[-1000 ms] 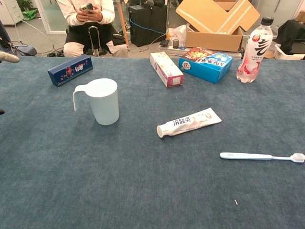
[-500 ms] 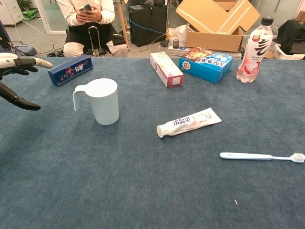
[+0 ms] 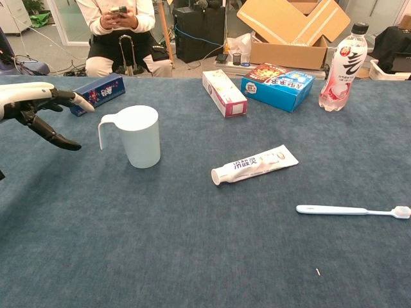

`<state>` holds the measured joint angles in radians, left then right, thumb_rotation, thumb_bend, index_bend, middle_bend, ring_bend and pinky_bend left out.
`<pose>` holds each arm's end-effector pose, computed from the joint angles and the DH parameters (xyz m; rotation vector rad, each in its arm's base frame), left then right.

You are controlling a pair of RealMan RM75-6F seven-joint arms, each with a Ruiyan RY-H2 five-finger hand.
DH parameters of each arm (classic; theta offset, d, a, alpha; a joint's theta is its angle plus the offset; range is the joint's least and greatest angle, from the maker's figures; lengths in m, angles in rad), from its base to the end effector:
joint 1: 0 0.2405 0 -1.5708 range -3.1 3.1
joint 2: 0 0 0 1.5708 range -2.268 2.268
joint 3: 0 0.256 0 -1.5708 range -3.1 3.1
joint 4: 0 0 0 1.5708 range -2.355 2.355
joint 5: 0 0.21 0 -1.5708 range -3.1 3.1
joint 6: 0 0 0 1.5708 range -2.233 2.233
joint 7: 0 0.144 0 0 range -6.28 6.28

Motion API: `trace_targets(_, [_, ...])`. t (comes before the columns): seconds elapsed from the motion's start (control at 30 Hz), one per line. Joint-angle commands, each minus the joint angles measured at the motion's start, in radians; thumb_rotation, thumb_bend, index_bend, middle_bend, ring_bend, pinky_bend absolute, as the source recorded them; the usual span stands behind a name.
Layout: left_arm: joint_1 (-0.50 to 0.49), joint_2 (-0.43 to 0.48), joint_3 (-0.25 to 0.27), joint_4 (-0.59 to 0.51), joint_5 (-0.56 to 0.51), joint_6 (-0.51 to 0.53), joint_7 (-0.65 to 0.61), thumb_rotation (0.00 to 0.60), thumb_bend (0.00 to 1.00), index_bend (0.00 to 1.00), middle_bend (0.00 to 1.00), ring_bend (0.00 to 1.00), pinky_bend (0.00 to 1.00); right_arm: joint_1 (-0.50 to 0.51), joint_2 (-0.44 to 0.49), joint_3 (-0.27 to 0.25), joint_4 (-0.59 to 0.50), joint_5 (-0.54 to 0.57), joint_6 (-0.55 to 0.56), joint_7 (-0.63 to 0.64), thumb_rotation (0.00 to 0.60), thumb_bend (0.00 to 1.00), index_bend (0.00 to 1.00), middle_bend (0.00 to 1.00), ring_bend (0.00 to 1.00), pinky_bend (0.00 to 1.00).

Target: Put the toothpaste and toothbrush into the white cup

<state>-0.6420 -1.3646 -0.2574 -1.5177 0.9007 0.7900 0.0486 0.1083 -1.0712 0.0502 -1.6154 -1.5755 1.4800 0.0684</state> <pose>-0.2155 0.3557 0.0381 -1.5382 -1.4466 -0.9027 -0.3000 -0.1879 0.1690 1.4571 -0.8803 0.9773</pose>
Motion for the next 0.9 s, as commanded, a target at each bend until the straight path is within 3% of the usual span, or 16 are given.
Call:
trace_targets(0.03, [-0.012, -0.011, 0.000, 0.004, -0.017, -0.009, -0.004, 0.600, 0.00, 0.25, 0.00, 0.00, 0.00, -0.001, -0.001, -0.002, 0.003, 0.000, 0.001, 0.004, 0.600, 0.00, 0.00, 0.00, 0.00, 0.27])
trace_targets(0.5, [-0.069, -0.075, -0.019, 0.029, -0.104, -0.006, -0.010, 0.600, 0.00, 0.27, 0.00, 0.00, 0.00, -0.001, -0.006, -0.011, 0.009, -0.022, 0.009, 0.020, 0.600, 0.00, 0.00, 0.00, 0.00, 0.27])
trace_targets(0.9, [-0.113, -0.124, -0.001, 0.089, -0.207, -0.016, 0.038, 0.600, 0.00, 0.30, 0.00, 0.00, 0.00, -0.004, -0.013, -0.020, 0.024, -0.022, 0.006, 0.032, 0.600, 0.00, 0.00, 0.00, 0.00, 0.27])
